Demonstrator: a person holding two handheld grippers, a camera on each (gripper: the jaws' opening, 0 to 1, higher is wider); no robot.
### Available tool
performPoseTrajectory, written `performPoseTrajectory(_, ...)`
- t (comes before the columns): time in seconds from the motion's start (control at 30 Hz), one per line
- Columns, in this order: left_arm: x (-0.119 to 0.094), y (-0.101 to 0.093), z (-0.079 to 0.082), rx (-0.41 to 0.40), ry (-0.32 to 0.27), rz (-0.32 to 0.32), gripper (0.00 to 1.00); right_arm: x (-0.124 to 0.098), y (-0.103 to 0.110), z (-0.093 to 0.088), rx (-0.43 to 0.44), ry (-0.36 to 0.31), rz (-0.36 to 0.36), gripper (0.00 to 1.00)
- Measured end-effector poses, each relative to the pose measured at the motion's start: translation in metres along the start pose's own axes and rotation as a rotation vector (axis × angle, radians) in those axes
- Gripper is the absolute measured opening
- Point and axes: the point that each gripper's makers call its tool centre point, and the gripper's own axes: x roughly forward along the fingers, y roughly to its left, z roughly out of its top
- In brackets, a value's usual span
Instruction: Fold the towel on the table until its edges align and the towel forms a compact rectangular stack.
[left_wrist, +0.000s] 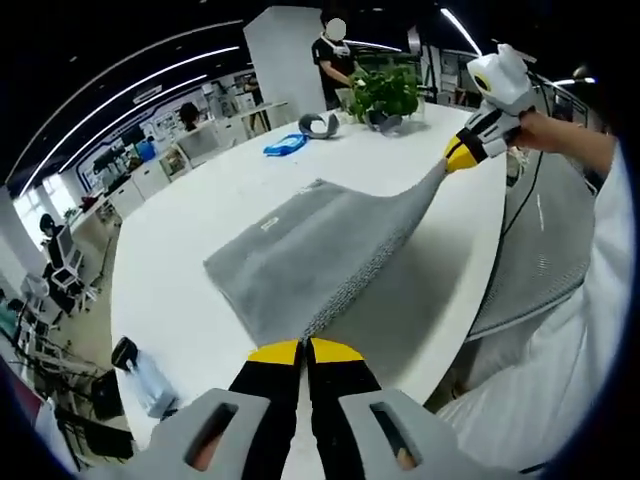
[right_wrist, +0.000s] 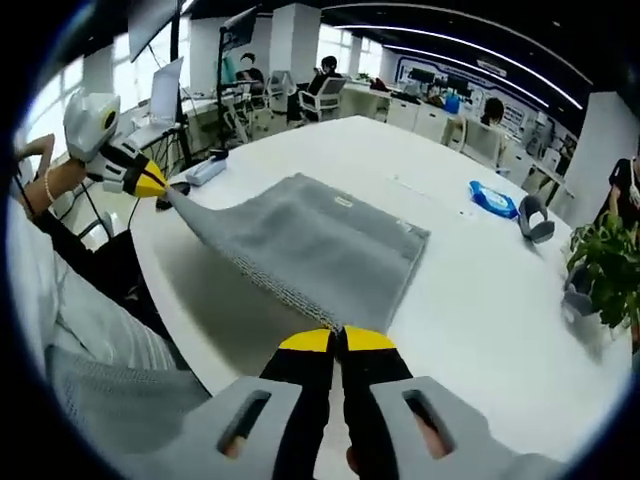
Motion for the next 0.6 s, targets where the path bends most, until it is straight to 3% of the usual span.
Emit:
performPoseTrajectory(0.33,-0.017,0.007,0.026,0.04,-0.038,0.015,0.02,-0.024,-0.008,0.017,0.106,-0.048,0.004,0.0)
performPoseTrajectory(0.6,-0.026,0.017,0.047,0.08,-0.063,0.036,0.02,-0.034,-0.012,0.031,0.081,-0.09,-0.014,0.0)
